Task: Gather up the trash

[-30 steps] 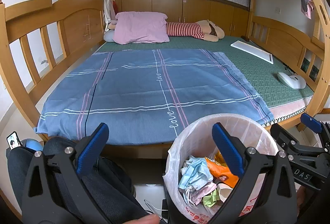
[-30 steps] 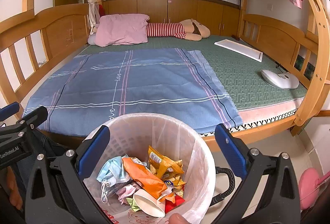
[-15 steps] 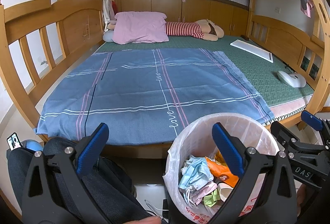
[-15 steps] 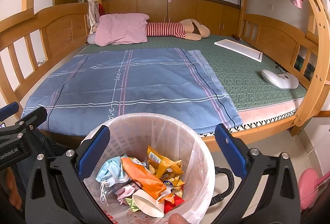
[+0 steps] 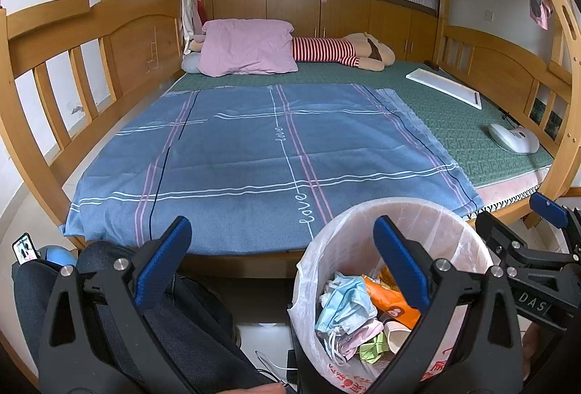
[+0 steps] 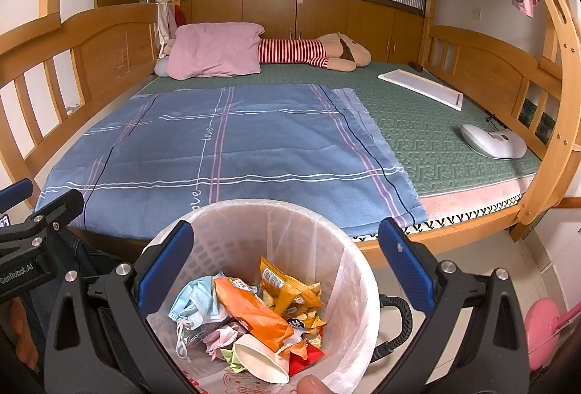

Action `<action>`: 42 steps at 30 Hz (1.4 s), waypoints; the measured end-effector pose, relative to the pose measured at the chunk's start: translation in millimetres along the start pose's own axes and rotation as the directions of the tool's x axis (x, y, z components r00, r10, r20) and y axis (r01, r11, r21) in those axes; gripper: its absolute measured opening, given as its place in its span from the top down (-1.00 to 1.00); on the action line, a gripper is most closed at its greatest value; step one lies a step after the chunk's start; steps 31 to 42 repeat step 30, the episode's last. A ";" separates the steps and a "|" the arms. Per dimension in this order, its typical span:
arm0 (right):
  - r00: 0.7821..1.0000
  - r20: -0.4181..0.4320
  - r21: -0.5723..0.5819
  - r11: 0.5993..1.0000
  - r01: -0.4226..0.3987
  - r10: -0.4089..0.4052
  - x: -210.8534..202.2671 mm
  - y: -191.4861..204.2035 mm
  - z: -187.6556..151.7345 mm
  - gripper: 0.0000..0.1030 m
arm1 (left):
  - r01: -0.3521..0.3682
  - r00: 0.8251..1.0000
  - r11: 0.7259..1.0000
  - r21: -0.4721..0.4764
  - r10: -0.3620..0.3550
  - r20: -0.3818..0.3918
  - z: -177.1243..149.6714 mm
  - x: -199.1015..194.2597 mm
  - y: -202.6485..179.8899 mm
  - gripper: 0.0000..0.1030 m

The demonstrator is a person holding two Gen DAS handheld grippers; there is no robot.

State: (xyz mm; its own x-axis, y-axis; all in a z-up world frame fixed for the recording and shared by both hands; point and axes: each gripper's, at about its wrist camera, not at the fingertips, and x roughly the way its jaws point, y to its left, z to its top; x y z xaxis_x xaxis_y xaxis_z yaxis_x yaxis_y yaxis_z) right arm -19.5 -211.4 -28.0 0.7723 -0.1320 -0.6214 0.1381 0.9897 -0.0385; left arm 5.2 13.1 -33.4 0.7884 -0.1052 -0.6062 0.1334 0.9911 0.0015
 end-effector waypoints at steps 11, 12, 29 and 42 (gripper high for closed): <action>1.000 -0.004 -0.011 1.000 -0.006 0.006 5.0 2.0 0.0 -0.93 | 0.008 1.000 1.000 -0.003 -0.008 -0.011 -2.0 2.5 0.9 -0.94; 1.000 -0.004 -0.011 1.000 -0.006 0.006 5.0 2.0 0.0 -0.93 | 0.007 1.000 1.000 -0.004 -0.007 -0.008 -2.3 2.3 0.7 -0.94; 1.000 -0.011 0.017 1.000 0.000 0.000 8.5 -1.3 -0.5 -0.93 | 0.019 1.000 0.999 -0.032 -0.019 -0.010 -2.0 5.3 7.0 -0.94; 1.000 -0.012 0.023 1.000 -0.001 0.002 8.7 -2.9 -0.7 -0.93 | 0.017 1.000 0.999 -0.033 -0.018 -0.011 -1.7 5.4 7.3 -0.94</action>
